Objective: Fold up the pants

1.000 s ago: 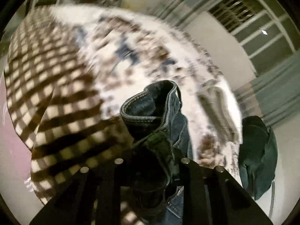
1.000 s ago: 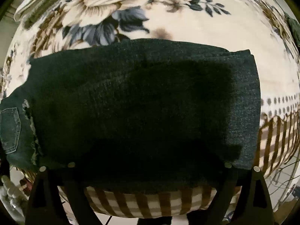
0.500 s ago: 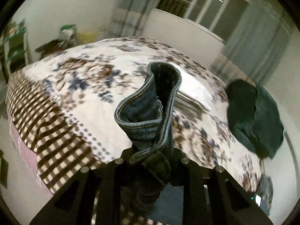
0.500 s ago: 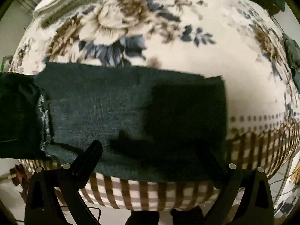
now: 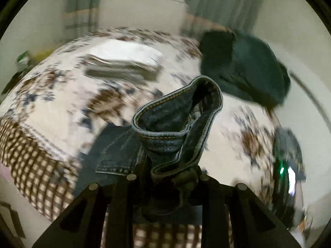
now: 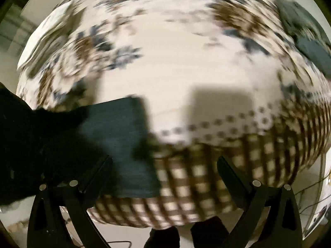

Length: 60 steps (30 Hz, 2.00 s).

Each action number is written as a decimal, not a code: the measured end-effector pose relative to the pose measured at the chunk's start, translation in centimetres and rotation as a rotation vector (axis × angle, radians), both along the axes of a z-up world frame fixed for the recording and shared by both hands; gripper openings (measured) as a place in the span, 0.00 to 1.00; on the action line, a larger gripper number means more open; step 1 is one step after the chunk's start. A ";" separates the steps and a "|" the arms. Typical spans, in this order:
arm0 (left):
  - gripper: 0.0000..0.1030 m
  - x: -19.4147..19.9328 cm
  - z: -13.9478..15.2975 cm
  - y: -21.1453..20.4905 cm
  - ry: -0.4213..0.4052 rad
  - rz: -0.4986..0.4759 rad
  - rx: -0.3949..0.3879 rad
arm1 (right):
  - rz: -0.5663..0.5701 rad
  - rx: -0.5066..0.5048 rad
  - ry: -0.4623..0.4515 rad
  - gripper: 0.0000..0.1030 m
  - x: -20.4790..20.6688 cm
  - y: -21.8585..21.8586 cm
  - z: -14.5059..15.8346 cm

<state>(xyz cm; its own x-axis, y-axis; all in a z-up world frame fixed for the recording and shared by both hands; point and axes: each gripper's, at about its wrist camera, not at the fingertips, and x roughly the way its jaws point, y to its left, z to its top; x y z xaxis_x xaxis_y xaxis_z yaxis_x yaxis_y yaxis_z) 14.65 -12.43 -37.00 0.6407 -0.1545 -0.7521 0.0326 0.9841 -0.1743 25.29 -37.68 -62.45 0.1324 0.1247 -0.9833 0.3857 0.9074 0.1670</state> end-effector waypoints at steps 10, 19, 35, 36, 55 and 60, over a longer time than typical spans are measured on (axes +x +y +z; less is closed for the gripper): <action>0.21 -0.5 -9.6 -10.1 0.201 -0.143 0.183 | -0.167 0.009 0.054 0.99 -5.3 -12.0 -3.0; 0.84 0.0 -8.0 -10.8 0.274 -0.167 0.194 | -0.176 0.177 -0.030 0.99 -6.0 -14.7 -2.2; 0.89 3.9 -6.6 1.6 0.318 0.094 0.358 | -0.032 0.550 -0.045 0.99 1.9 -4.7 -5.7; 0.89 4.0 -6.8 2.4 0.328 0.108 0.356 | -0.030 0.579 -0.025 0.99 2.3 -4.0 -6.7; 0.89 5.2 -11.7 12.3 0.491 0.215 0.160 | -0.128 0.554 0.020 0.57 1.9 -4.2 -7.9; 0.89 5.6 -12.4 12.4 0.505 0.191 0.100 | -0.202 0.628 0.089 0.76 -0.9 -5.2 -9.1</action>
<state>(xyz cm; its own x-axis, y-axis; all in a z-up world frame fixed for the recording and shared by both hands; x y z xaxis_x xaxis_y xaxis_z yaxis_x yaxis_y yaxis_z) 20.30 -0.07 -49.37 0.2059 0.0177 -0.9784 -0.2118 0.9769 -0.0269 24.41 -42.93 -71.52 0.1347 0.6584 -0.7405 0.5751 0.5566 0.5995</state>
